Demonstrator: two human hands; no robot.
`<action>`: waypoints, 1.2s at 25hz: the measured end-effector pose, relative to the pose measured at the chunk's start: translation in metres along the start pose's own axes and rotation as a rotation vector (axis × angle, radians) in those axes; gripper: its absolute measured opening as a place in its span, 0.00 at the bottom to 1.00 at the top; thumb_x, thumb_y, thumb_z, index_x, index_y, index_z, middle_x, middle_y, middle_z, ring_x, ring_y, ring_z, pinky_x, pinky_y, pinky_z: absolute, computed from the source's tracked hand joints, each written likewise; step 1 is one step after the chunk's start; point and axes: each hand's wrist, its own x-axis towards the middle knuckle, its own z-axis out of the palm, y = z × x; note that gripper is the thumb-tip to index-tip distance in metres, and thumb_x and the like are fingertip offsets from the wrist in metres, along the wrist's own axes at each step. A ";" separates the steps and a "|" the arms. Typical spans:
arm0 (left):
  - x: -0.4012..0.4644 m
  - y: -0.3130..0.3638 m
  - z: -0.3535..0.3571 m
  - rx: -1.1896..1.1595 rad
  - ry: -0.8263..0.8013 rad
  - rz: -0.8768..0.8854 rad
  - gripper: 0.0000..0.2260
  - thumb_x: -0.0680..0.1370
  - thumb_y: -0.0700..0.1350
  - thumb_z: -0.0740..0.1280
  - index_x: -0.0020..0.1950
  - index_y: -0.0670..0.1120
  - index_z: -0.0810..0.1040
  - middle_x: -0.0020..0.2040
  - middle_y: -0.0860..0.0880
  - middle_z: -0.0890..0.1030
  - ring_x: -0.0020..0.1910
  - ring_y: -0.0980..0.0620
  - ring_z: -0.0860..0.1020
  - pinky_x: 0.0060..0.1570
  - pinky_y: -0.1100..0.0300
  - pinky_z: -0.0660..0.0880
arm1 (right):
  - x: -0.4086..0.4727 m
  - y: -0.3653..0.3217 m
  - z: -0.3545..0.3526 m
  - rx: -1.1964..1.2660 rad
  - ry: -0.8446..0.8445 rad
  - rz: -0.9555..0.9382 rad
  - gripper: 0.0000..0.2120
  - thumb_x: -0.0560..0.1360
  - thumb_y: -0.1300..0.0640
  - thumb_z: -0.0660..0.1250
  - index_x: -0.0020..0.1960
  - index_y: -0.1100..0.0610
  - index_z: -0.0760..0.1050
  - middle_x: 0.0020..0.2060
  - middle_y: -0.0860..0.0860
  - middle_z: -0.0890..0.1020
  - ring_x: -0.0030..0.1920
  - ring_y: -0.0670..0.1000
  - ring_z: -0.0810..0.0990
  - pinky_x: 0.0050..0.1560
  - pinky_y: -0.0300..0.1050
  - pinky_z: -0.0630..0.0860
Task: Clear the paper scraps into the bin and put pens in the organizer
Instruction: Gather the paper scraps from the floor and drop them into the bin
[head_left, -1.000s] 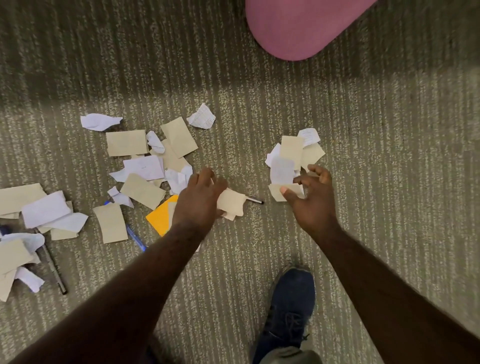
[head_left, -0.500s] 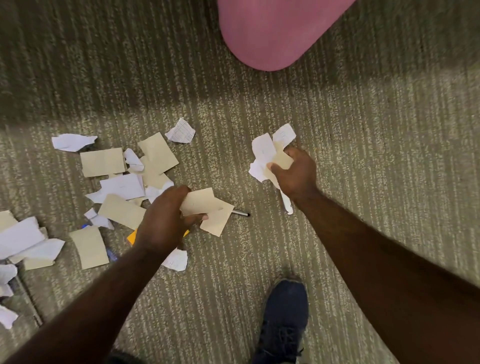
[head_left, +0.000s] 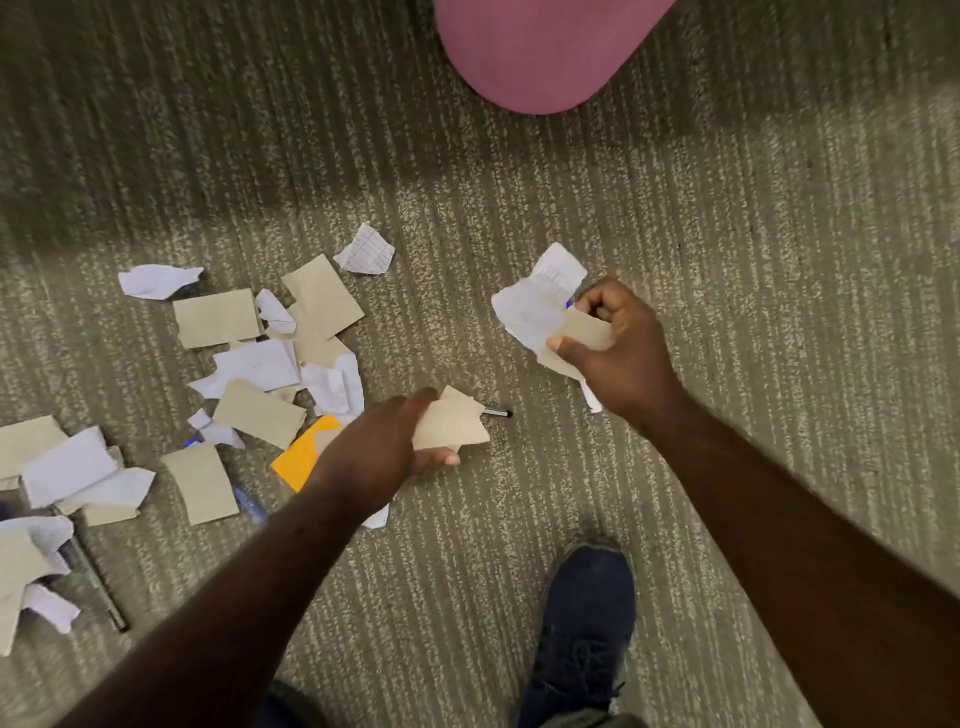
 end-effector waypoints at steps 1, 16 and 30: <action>-0.001 0.002 0.004 0.021 0.016 0.008 0.34 0.70 0.61 0.68 0.72 0.52 0.63 0.60 0.43 0.77 0.57 0.44 0.75 0.52 0.55 0.70 | -0.006 0.003 0.000 -0.003 -0.041 0.003 0.19 0.65 0.67 0.74 0.42 0.48 0.68 0.37 0.49 0.77 0.36 0.45 0.74 0.35 0.40 0.72; 0.019 0.027 0.005 0.096 0.064 0.005 0.21 0.72 0.42 0.66 0.61 0.56 0.64 0.49 0.44 0.79 0.48 0.40 0.78 0.42 0.53 0.72 | -0.021 0.033 0.010 -0.074 -0.041 0.013 0.25 0.67 0.64 0.73 0.59 0.46 0.72 0.39 0.45 0.76 0.41 0.48 0.78 0.42 0.40 0.73; -0.008 -0.011 -0.070 -0.251 0.528 -0.084 0.05 0.68 0.38 0.74 0.40 0.44 0.80 0.66 0.46 0.72 0.60 0.56 0.72 0.53 0.71 0.66 | 0.030 0.000 0.045 -0.690 0.036 0.116 0.24 0.67 0.54 0.74 0.61 0.53 0.71 0.56 0.55 0.80 0.56 0.59 0.79 0.54 0.51 0.75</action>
